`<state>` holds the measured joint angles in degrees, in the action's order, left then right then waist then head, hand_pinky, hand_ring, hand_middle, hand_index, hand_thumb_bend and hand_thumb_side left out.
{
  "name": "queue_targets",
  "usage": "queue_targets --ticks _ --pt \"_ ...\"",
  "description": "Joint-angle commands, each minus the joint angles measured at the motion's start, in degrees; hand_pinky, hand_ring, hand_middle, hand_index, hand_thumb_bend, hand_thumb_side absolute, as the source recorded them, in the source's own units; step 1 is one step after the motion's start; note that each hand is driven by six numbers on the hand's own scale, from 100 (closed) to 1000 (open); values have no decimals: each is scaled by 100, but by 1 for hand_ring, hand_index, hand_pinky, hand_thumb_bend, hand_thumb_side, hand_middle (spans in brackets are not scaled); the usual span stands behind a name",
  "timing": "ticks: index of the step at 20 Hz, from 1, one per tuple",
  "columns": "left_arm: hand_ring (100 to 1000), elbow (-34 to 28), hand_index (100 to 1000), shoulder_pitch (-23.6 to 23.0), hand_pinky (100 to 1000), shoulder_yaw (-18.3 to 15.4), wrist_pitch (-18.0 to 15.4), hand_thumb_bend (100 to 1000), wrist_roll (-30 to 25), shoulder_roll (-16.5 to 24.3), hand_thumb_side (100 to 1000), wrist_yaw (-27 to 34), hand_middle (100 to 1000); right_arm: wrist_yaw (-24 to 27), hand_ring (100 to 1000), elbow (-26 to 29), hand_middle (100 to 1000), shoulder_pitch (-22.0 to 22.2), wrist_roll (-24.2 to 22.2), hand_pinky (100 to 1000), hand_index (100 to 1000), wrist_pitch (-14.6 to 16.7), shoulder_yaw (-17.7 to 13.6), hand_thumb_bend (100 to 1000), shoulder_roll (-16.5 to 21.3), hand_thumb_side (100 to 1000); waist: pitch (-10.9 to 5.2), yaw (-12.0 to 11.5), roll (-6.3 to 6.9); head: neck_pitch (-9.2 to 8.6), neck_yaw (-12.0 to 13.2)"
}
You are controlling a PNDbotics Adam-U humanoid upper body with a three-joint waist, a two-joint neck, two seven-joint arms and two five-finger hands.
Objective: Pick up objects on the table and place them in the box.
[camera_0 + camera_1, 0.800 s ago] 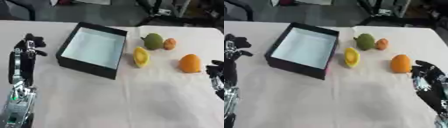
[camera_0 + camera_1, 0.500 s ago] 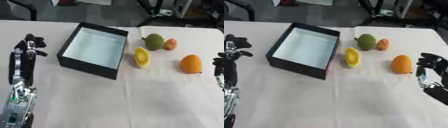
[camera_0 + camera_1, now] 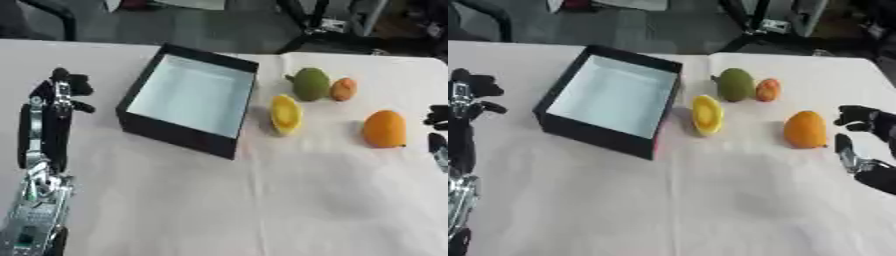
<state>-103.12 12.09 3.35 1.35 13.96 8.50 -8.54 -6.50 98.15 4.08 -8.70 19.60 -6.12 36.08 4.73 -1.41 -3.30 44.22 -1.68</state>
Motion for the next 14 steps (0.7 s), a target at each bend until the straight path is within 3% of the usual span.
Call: queue_targets --ticks 1,7,14 --pt "615 -71 630 70 473 38 -5 100 -37 68 854 26 521 -192 895 -267 763 -310 -161 812 897 -111 161 100 505 638 -103 -21 -1 -10 -34" --pt "616 -67 630 88 473 55 -1 100 -58 46 855 39 521 -775 907 -1217 795 -1107 -529 825 916 -423 491 100 829 735 -85 -54 30 -10 -79" --pt "616 -69 630 109 473 69 2 100 -72 24 855 54 521 -1405 901 -2320 796 -1742 -308 827 923 -139 670 100 817 734 -65 -111 54 -10 -130"
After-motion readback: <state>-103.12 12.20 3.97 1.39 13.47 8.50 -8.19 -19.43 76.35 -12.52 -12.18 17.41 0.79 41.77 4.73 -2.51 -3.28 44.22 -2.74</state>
